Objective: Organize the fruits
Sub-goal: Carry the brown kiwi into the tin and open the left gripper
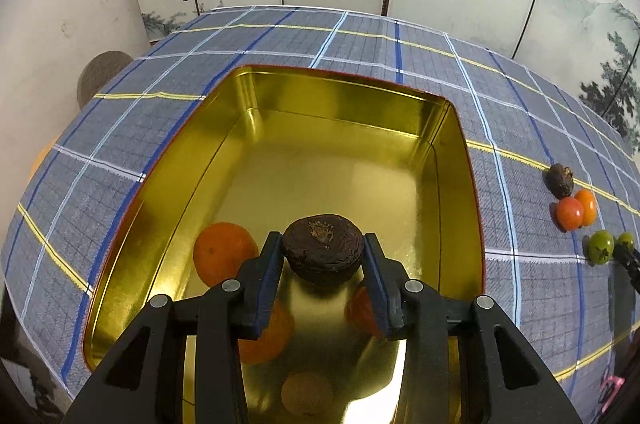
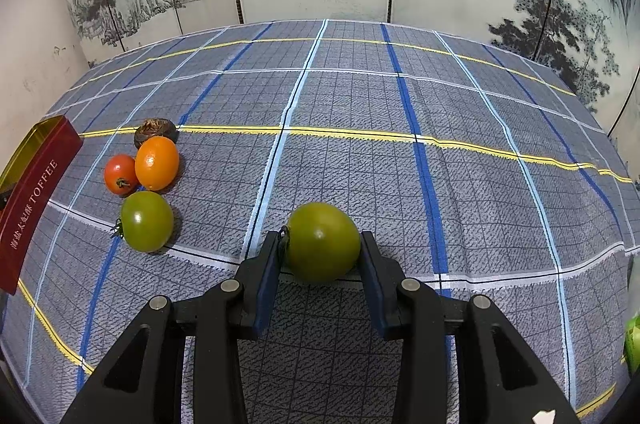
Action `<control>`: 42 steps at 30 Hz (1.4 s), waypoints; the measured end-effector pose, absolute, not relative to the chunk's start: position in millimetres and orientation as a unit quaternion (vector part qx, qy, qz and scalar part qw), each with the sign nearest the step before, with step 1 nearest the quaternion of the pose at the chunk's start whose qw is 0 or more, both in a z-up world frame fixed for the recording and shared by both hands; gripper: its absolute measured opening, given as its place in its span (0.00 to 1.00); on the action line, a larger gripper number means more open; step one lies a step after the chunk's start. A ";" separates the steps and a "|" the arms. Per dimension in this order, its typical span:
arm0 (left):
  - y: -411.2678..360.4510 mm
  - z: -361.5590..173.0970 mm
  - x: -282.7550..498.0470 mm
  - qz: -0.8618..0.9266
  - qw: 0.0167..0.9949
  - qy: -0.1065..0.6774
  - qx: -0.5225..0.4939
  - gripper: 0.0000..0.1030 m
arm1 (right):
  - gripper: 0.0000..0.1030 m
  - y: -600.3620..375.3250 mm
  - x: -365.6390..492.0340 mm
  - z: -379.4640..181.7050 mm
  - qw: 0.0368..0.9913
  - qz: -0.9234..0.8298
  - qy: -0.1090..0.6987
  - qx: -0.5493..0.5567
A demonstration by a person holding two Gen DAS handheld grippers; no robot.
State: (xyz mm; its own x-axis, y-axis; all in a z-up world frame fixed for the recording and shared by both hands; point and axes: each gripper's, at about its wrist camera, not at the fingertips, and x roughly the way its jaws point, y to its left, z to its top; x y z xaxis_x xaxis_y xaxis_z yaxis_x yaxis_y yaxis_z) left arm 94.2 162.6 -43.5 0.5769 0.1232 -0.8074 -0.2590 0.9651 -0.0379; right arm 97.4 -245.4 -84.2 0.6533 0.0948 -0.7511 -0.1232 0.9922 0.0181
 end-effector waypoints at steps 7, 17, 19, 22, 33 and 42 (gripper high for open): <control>163.5 -44.7 93.6 0.108 0.884 0.449 -0.077 0.40 | 0.35 -245.9 96.8 -84.3 0.909 0.059 0.412 -0.020; 163.8 -44.4 93.7 0.109 0.883 0.450 -0.073 0.40 | 0.36 -244.0 97.1 -84.6 0.909 0.059 0.413 -0.023; 163.6 -44.2 93.1 0.109 0.883 0.451 -0.072 0.40 | 0.36 -242.9 96.9 -84.5 0.909 0.059 0.413 -0.023; 163.7 -43.8 93.1 0.109 0.883 0.452 -0.072 0.41 | 0.36 -242.8 97.1 -84.5 0.909 0.059 0.413 -0.023; 165.4 -42.6 92.7 0.108 0.883 0.452 -0.072 0.41 | 0.37 -240.4 97.0 -84.5 0.908 0.057 0.413 -0.029; 162.3 -31.7 83.3 0.105 0.890 0.439 -0.063 0.45 | 0.35 -241.2 96.8 -84.6 0.908 0.056 0.413 -0.030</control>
